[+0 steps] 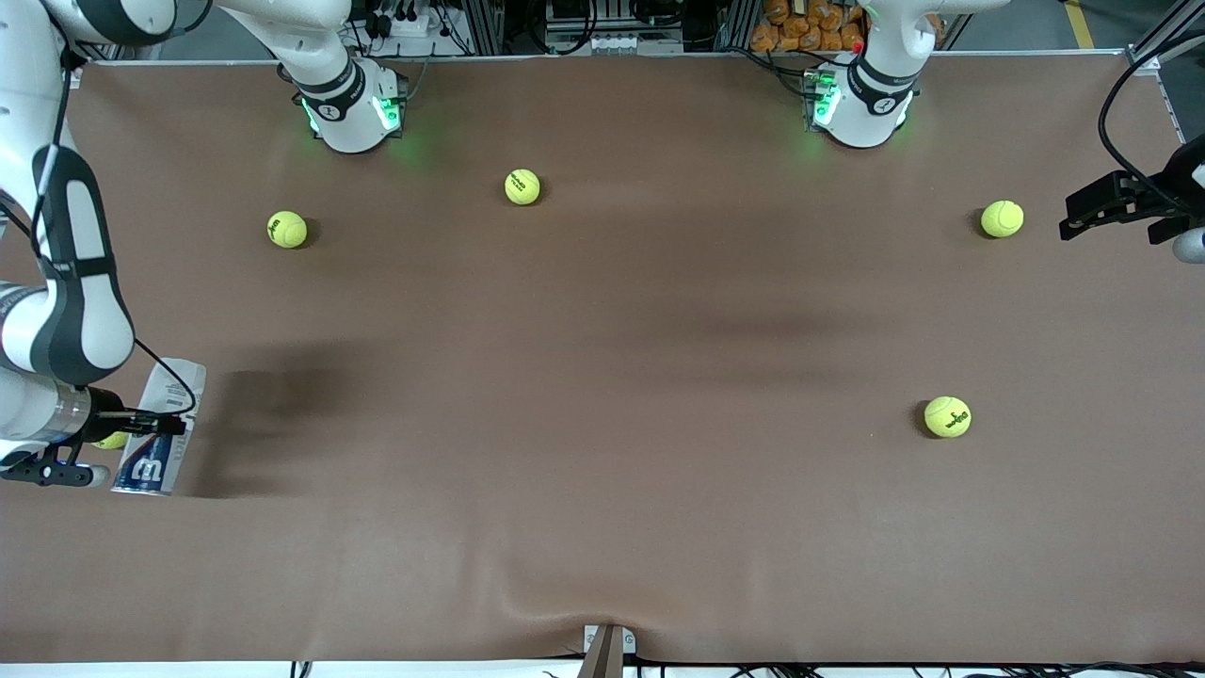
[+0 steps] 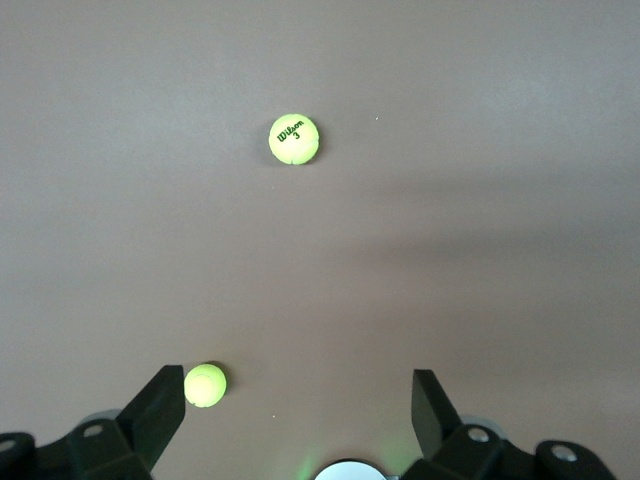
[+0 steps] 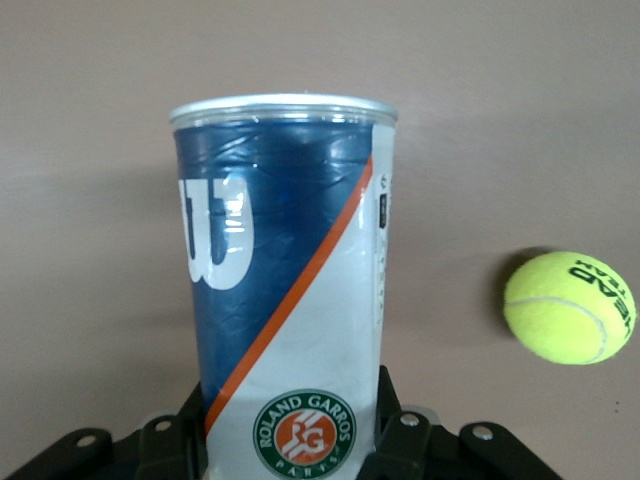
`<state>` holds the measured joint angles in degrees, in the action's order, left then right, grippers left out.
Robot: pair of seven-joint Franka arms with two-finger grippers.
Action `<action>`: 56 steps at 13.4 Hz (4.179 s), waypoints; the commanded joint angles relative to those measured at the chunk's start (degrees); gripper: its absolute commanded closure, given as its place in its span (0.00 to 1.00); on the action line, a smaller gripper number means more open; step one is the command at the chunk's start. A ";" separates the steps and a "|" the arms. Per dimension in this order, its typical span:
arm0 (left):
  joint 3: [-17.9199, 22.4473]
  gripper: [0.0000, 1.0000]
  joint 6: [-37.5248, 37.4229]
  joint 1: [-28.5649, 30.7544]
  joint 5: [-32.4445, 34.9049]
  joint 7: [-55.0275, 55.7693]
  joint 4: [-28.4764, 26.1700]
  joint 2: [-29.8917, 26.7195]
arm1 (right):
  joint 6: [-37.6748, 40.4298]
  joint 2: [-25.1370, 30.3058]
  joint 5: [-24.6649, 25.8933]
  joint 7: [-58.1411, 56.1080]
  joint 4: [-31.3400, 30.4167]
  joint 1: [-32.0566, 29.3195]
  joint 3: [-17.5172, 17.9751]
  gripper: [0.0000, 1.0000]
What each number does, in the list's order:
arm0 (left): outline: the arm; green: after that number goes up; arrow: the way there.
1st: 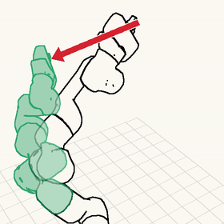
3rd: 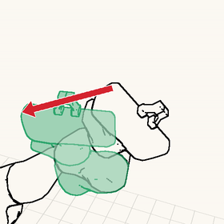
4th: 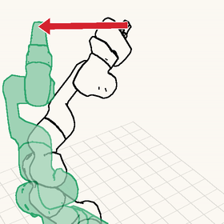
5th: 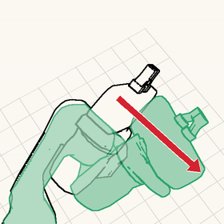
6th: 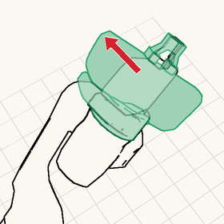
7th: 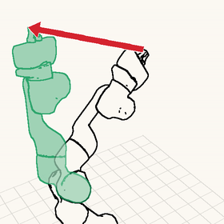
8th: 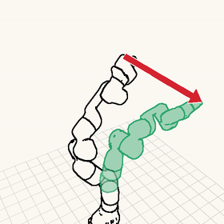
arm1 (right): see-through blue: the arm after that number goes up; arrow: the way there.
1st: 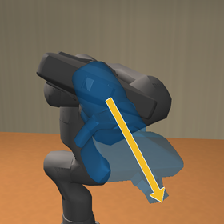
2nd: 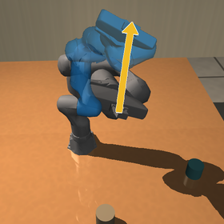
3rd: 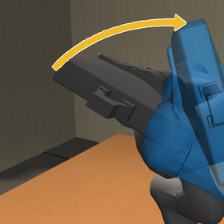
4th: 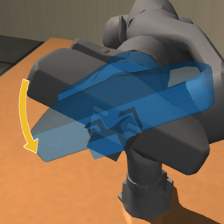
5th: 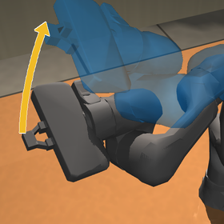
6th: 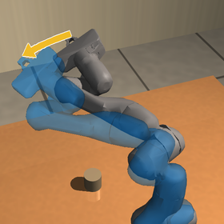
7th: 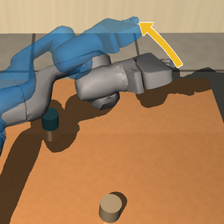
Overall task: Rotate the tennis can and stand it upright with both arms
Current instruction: 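Lift the can with the right gripper and carry it to mid-table, then lay the can down, open the right gripper while the left gripper approaches, then retract the right gripper while the left gripper reaches the can's end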
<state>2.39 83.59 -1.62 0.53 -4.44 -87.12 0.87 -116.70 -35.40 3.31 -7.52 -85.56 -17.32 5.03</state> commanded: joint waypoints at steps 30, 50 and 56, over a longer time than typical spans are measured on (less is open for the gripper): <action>-0.45 0.00 -0.80 0.31 0.17 -0.30 0.55 0.98 | -7.26 -8.47 22.97 -27.20 6.62 53.27 11.57 0.00; -1.76 0.00 6.91 3.73 -34.80 -0.48 -16.57 8.72 | 21.14 19.91 9.89 -6.90 6.37 32.71 -0.20 0.00; -6.25 0.00 16.50 3.65 -41.56 -3.19 -25.36 8.71 | 28.97 26.51 -1.02 -4.17 6.55 18.04 -5.47 0.00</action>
<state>-2.25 96.38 1.59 -38.10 -5.43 -107.74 11.30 -89.01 -11.81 4.34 -12.87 -77.15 4.01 -0.70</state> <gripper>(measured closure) 0.000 0.000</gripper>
